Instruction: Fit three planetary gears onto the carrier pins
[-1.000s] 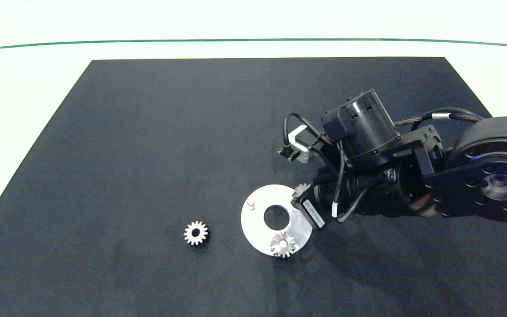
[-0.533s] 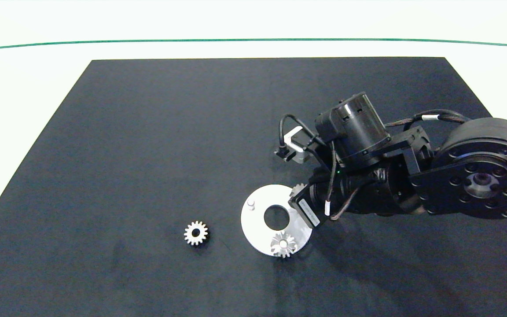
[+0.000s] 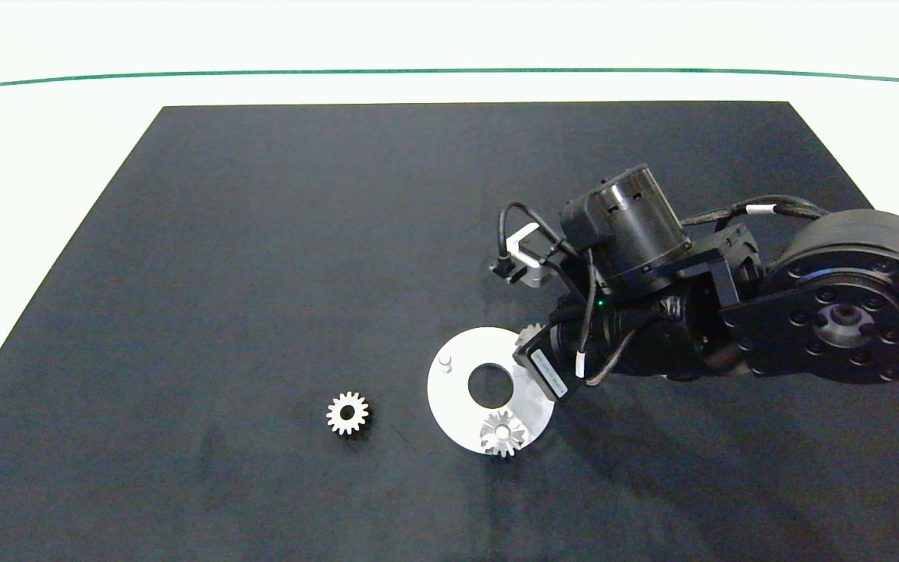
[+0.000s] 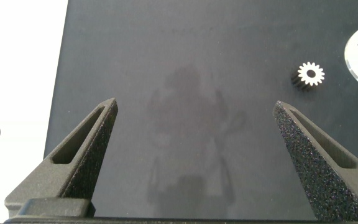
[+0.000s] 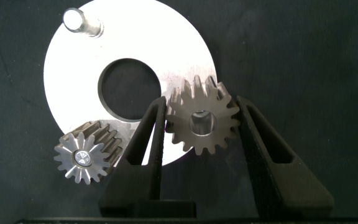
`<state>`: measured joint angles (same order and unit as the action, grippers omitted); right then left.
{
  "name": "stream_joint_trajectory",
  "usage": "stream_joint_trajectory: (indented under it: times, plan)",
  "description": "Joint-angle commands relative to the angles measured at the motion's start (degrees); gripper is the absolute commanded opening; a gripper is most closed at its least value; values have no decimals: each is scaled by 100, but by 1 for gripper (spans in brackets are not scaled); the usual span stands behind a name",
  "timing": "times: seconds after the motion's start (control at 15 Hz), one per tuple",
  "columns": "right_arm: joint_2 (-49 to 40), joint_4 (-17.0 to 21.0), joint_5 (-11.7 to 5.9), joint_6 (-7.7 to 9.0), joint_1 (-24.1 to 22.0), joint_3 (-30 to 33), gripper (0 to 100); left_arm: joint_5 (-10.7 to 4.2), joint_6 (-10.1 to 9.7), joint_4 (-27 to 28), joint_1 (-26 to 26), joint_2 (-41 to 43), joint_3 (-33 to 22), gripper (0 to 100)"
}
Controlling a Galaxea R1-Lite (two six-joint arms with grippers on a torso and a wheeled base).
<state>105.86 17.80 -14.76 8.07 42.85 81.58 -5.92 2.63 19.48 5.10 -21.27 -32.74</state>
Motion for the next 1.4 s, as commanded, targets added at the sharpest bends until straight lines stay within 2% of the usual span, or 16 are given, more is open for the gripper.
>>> stream_joint_trajectory:
  times: [0.07,0.93,1.0,1.4]
  plan:
    - [22,13,0,2,-66,-2,4,-5,0,12,0,-17,-4,100]
    - [172,4,9,-16,-66,236,4,-5,0,12,0,-35,-48,100]
    - [163,4,9,-16,-75,227,100,-5,0,12,9,-44,-65,100]
    - [163,13,9,-34,-75,192,100,-5,0,12,0,-35,-92,100]
